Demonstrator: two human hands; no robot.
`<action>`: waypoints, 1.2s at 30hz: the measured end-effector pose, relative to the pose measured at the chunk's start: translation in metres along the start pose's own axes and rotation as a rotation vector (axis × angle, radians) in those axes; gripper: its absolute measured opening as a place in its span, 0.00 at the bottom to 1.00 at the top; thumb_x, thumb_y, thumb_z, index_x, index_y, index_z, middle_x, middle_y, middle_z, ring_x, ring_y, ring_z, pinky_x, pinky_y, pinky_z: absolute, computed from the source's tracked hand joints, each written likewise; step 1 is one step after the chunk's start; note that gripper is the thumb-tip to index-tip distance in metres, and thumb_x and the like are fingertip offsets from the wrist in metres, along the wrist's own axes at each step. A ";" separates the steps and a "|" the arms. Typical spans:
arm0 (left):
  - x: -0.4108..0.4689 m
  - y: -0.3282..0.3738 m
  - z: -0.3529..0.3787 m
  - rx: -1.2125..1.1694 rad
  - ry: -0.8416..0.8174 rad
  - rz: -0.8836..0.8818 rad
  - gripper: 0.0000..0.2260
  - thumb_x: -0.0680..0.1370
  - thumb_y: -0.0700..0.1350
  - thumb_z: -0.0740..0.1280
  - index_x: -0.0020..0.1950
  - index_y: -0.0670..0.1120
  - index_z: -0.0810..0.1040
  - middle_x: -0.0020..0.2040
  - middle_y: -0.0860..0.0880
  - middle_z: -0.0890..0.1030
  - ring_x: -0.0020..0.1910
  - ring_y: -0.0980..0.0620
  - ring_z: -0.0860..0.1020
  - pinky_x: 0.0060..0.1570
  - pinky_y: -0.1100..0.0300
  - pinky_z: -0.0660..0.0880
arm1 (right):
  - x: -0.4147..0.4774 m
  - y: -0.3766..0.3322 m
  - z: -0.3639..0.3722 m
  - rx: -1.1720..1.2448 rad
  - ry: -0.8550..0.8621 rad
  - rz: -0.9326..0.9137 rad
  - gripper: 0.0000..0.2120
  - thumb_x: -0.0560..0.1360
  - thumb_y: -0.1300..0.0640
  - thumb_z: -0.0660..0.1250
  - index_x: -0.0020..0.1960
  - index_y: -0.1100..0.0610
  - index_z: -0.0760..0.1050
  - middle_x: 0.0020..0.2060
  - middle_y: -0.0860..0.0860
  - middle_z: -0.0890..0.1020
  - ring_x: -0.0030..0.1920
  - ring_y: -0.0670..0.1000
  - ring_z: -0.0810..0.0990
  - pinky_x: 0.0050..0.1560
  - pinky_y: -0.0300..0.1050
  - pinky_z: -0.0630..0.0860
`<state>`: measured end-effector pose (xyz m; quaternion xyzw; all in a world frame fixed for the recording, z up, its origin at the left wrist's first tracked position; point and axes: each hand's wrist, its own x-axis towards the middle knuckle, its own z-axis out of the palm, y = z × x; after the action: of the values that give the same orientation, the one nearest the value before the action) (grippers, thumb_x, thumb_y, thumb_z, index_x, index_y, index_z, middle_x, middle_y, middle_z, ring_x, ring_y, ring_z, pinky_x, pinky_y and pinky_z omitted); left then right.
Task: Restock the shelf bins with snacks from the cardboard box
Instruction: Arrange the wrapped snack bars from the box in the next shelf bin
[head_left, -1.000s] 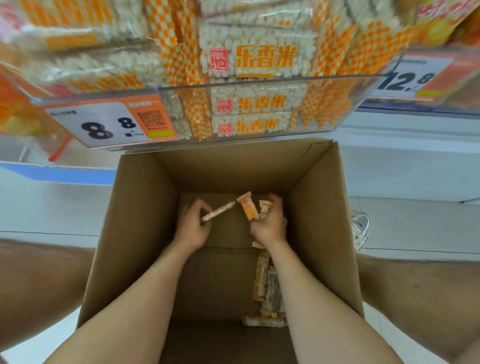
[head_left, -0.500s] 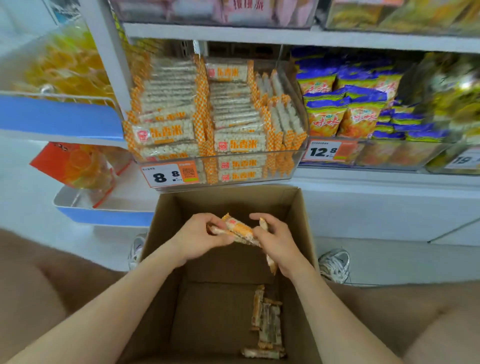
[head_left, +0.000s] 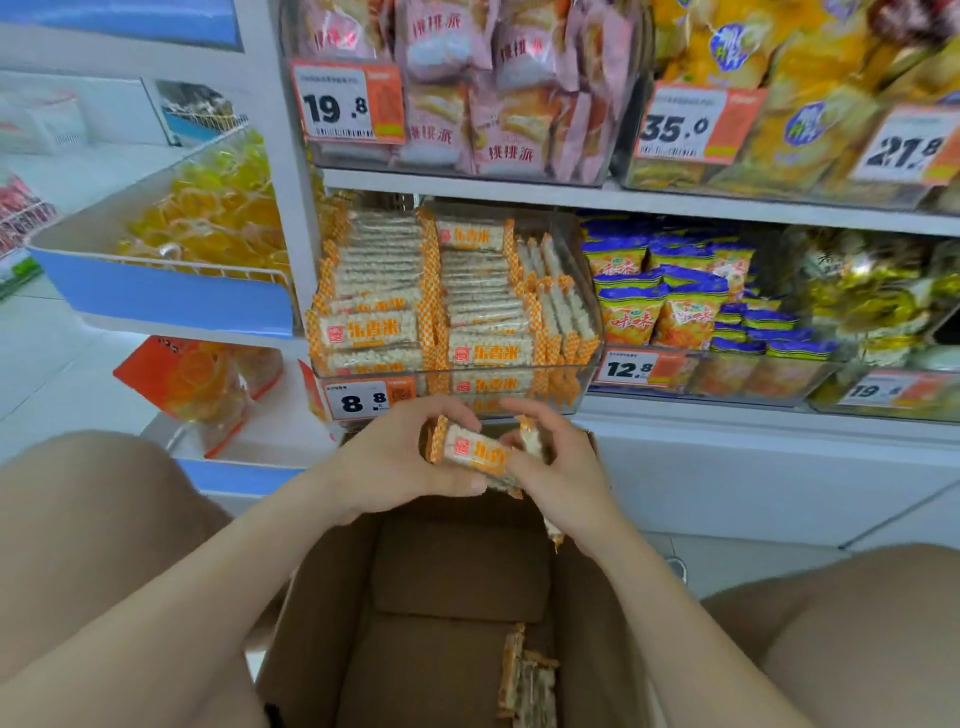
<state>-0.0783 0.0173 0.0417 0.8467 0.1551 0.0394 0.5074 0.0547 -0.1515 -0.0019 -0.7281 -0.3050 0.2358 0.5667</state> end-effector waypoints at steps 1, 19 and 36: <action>-0.001 0.004 -0.001 -0.013 0.030 0.000 0.16 0.74 0.50 0.80 0.59 0.56 0.80 0.59 0.56 0.80 0.52 0.57 0.83 0.51 0.56 0.83 | 0.001 -0.004 -0.002 -0.016 -0.015 -0.016 0.23 0.78 0.61 0.70 0.68 0.40 0.76 0.53 0.48 0.85 0.52 0.43 0.83 0.44 0.36 0.79; 0.018 0.048 -0.026 0.156 0.250 0.123 0.20 0.69 0.63 0.81 0.57 0.62 0.80 0.60 0.65 0.80 0.56 0.62 0.78 0.56 0.57 0.76 | 0.040 -0.099 -0.041 0.820 0.074 0.030 0.13 0.83 0.66 0.61 0.66 0.58 0.75 0.54 0.55 0.84 0.54 0.52 0.80 0.55 0.48 0.79; 0.018 0.073 -0.060 -0.479 0.263 -0.005 0.20 0.71 0.57 0.79 0.57 0.49 0.85 0.60 0.49 0.84 0.56 0.53 0.85 0.52 0.53 0.85 | 0.054 -0.114 -0.040 -0.585 0.023 -0.717 0.24 0.74 0.71 0.70 0.63 0.49 0.83 0.59 0.43 0.81 0.64 0.43 0.78 0.67 0.46 0.75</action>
<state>-0.0578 0.0415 0.1327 0.6898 0.2080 0.1834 0.6688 0.0999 -0.1207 0.1182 -0.7084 -0.5852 -0.0791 0.3866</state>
